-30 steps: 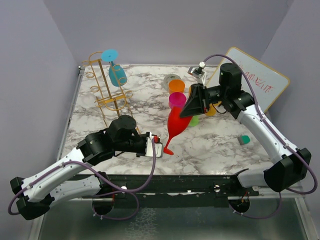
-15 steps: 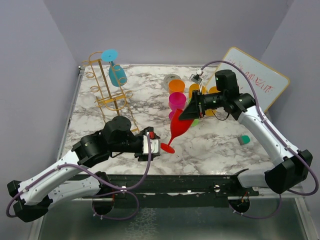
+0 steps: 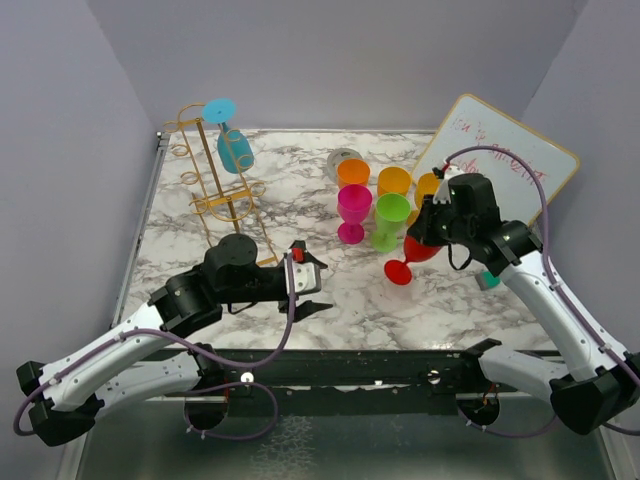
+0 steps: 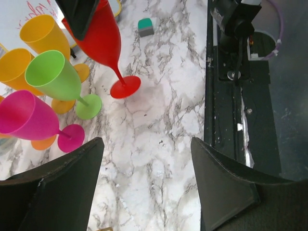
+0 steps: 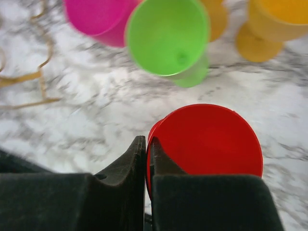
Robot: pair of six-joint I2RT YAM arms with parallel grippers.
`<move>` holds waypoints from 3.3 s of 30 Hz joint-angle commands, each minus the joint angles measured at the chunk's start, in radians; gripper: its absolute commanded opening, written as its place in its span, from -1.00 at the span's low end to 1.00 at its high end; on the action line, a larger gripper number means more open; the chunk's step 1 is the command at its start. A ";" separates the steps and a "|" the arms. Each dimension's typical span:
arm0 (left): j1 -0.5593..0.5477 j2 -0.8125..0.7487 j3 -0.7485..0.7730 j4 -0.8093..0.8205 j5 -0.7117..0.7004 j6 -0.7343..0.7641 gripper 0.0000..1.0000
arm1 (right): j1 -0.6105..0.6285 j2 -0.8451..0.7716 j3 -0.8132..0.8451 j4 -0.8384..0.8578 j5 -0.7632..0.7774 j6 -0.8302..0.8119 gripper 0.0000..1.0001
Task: Take the wine glass off the wine glass rack
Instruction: Place the wine glass at the center of the board, then adjust the wine rack at the center of the board.
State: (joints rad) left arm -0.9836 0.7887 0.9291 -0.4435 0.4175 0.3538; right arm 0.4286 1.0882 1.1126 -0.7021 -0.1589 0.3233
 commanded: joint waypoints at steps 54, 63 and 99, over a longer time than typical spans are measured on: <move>0.002 -0.043 -0.132 0.219 -0.116 -0.388 0.72 | 0.001 0.221 -0.020 0.236 0.632 0.044 -0.53; 0.002 0.006 -0.081 0.206 -0.111 -0.426 0.72 | 0.001 0.173 0.097 0.151 0.579 0.014 -0.47; 0.002 -0.162 -0.054 0.159 -0.052 -0.427 0.73 | 0.456 0.394 -0.043 0.600 -0.111 0.101 -0.09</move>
State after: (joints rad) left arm -0.9836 0.6445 0.8555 -0.2745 0.3477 -0.0669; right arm 0.8162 1.3991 1.0809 -0.1780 -0.3019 0.4282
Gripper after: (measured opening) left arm 0.867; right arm 0.457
